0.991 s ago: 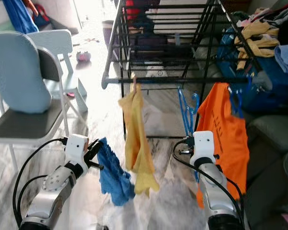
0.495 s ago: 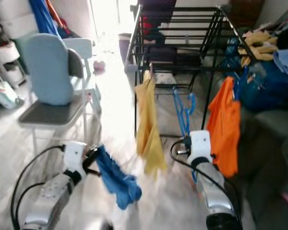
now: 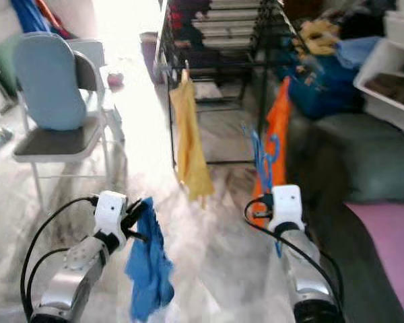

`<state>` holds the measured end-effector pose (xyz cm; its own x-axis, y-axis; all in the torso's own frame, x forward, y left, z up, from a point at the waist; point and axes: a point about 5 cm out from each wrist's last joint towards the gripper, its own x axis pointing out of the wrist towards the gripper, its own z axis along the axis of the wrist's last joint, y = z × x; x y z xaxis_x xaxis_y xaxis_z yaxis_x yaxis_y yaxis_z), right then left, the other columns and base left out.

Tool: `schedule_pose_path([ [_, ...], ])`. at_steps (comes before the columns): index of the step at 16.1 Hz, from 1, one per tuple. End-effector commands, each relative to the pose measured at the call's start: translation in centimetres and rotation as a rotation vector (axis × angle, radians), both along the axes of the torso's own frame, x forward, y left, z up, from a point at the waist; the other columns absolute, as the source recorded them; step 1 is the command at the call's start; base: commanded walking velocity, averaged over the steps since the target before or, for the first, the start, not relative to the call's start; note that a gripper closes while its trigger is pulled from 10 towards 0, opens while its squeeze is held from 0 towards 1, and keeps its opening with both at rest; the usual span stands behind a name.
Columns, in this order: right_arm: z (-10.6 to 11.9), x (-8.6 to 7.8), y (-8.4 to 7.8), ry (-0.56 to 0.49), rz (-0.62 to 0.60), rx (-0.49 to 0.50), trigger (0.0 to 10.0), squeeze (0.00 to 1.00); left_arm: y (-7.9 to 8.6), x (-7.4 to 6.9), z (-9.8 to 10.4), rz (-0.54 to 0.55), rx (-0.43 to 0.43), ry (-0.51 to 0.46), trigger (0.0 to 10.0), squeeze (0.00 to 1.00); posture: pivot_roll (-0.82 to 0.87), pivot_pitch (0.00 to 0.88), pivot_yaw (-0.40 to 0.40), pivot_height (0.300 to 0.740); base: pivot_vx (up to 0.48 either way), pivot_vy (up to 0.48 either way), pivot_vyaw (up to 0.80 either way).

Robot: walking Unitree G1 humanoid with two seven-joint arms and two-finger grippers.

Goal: Hang hanger

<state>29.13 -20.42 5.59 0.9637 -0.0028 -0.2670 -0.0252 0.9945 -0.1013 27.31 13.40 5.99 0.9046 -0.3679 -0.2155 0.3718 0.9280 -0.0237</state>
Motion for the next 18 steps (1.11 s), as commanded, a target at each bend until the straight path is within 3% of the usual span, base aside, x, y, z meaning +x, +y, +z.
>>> schedule_pose_path([
  [1, 0.4, 0.4, 0.6, -0.014, 0.016, -0.007, 10.0, 0.0, 0.7, 0.1, 0.4, 0.016, 0.022, -0.019, 10.0, 0.0, -0.09, 0.0, 0.01, 0.74, -0.39, 0.0, 0.0],
  [6, 0.7, 1.0, 0.5, -0.033, -0.011, -0.089, 10.0, 0.0, 0.9, 0.2, 0.4, 0.025, 0.027, -0.018, 10.0, 0.0, -0.09, 0.0, 0.008, 0.74, -0.392, 0.0, 0.0],
  [8, 0.7, 1.0, 0.4, -0.033, -0.018, -0.063, 10.0, 0.0, 0.9, 0.3, 0.6, 0.028, 0.008, -0.033, 10.0, 0.0, -0.09, 0.0, 0.01, 0.74, -0.347, 0.0, 0.0],
  [18, 1.1, 1.5, 0.3, -0.025, -0.047, -0.009, 10.0, 0.0, 0.8, 0.8, 0.9, 0.025, -0.049, -0.032, 10.0, 0.0, -0.1, 0.0, 0.011, 0.74, 0.0, 0.0, 0.0],
])
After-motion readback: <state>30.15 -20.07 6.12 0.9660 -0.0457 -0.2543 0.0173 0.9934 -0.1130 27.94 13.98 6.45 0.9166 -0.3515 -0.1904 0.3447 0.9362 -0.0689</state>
